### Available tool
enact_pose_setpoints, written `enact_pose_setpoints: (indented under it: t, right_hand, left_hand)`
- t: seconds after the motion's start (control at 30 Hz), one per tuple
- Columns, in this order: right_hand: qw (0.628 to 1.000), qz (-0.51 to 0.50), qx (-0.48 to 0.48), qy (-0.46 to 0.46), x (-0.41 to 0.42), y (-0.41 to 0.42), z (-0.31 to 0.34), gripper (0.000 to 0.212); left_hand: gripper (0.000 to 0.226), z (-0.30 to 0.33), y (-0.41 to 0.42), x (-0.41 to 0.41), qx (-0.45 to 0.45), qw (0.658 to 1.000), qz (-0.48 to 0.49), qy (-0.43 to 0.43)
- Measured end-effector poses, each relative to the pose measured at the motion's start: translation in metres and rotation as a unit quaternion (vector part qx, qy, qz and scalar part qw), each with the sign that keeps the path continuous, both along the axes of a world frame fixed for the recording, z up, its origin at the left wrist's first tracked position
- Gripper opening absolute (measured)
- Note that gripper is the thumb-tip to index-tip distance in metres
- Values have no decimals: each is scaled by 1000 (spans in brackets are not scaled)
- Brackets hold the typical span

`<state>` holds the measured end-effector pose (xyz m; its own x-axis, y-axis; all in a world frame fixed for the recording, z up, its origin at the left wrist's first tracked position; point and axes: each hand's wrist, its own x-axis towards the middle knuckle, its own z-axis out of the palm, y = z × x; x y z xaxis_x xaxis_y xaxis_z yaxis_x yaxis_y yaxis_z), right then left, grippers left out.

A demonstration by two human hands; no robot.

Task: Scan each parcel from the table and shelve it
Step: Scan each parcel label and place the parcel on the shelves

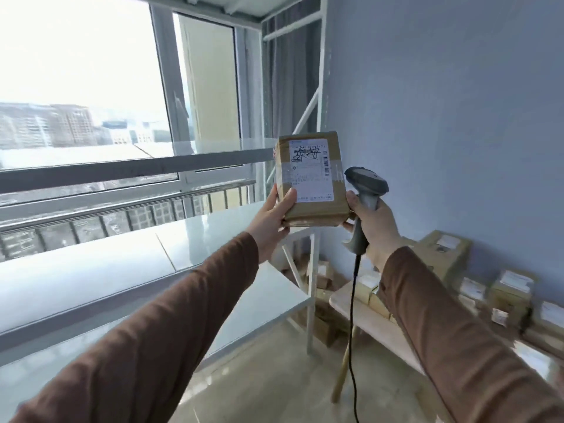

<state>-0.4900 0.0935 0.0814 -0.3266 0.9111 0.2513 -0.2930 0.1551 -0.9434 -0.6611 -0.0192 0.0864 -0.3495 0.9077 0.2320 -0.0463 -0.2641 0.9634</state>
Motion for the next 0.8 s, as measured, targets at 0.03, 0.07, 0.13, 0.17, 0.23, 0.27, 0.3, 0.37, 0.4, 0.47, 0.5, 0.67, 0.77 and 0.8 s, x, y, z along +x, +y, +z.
enact_pose_setpoints:
  t: [0.03, 0.07, 0.13, 0.17, 0.23, 0.27, 0.3, 0.37, 0.4, 0.47, 0.5, 0.67, 0.77, 0.8]
  right_hand:
    - [1000, 13, 4, -1, -23, -9, 5, 35]
    - [1000, 26, 5, -1, -46, -16, 10, 39]
    - [999, 51, 3, 3, -91, -27, 21, 43]
    - [998, 63, -1, 0, -113, -32, 26, 44]
    - [996, 89, -6, -17, -157, -41, 37, 41]
    - [994, 104, -3, -24, -179, -46, 42, 34]
    - [993, 118, 1, -24, -201, -50, 48, 25]
    - [990, 142, 14, -4, -246, -56, 57, 19]
    - [988, 154, 19, 5, -269, -58, 61, 22]
    - [983, 181, 24, 17, -313, -63, 71, 29]
    - [980, 194, 24, 19, -334, -66, 76, 31]
    - [964, 259, 44, 30, -430, -85, 103, 27]
    - [956, 285, 57, 37, -476, -102, 112, 30]
    - [954, 293, 54, 40, -489, -108, 114, 34]
  left_hand:
    - [53, 4, -12, -20, -3, 1000, 16, -4]
    - [52, 8, -23, -41, -4, 999, 32, -5]
    - [42, 16, -43, -81, 0, 998, 59, -5]
    - [37, 20, -53, -100, -1, 997, 71, -4]
    - [34, 29, -71, -138, -3, 996, 95, 2]
    - [35, 32, -80, -156, -4, 994, 107, 5]
    - [36, 36, -88, -175, -5, 993, 120, 9]
    - [36, 46, -102, -213, -2, 990, 143, 21]
    - [35, 51, -109, -231, 0, 988, 154, 27]
    - [36, 61, -119, -266, 6, 983, 182, 30]
    - [38, 67, -124, -283, 9, 979, 200, 28]
    - [58, 95, -151, -356, 3, 946, 324, 16]
    - [63, 107, -170, -392, -8, 930, 368, 16]
    - [64, 111, -176, -404, -13, 925, 379, 18]
